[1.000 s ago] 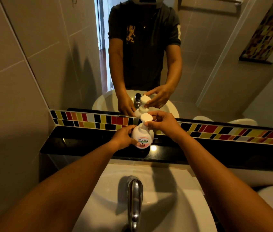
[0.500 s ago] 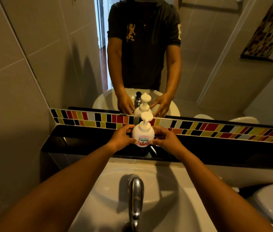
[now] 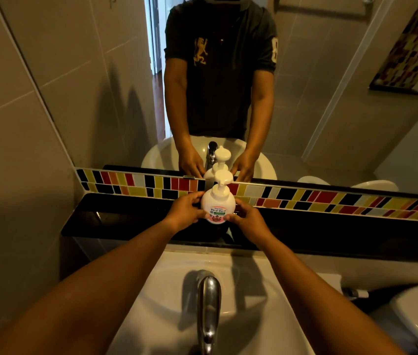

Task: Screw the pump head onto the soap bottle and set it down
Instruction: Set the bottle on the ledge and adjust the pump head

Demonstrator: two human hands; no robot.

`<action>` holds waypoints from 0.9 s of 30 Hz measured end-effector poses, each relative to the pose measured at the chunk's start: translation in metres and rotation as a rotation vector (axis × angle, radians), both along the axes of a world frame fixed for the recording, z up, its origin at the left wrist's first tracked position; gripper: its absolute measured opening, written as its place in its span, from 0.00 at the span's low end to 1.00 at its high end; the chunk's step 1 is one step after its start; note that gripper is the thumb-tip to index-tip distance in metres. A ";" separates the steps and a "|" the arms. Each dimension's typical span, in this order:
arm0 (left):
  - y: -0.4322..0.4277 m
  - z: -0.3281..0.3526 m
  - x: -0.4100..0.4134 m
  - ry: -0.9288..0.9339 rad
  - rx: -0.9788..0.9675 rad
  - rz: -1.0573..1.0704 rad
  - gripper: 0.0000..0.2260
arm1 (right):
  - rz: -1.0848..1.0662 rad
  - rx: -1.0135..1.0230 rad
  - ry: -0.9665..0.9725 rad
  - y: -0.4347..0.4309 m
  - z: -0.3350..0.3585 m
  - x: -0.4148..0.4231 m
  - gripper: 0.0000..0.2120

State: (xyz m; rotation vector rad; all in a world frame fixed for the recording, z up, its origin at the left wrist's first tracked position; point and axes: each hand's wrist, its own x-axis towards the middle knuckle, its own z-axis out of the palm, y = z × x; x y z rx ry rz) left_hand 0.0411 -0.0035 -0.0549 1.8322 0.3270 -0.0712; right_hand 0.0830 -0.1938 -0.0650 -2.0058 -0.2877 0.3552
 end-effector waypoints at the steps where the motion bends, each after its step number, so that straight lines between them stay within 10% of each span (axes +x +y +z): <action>1: 0.001 0.000 0.001 0.004 0.004 -0.001 0.31 | -0.006 -0.004 -0.001 0.001 0.000 0.001 0.26; 27: 0.008 0.001 0.010 0.045 0.066 -0.037 0.29 | 0.006 0.097 -0.236 0.013 0.056 0.007 0.34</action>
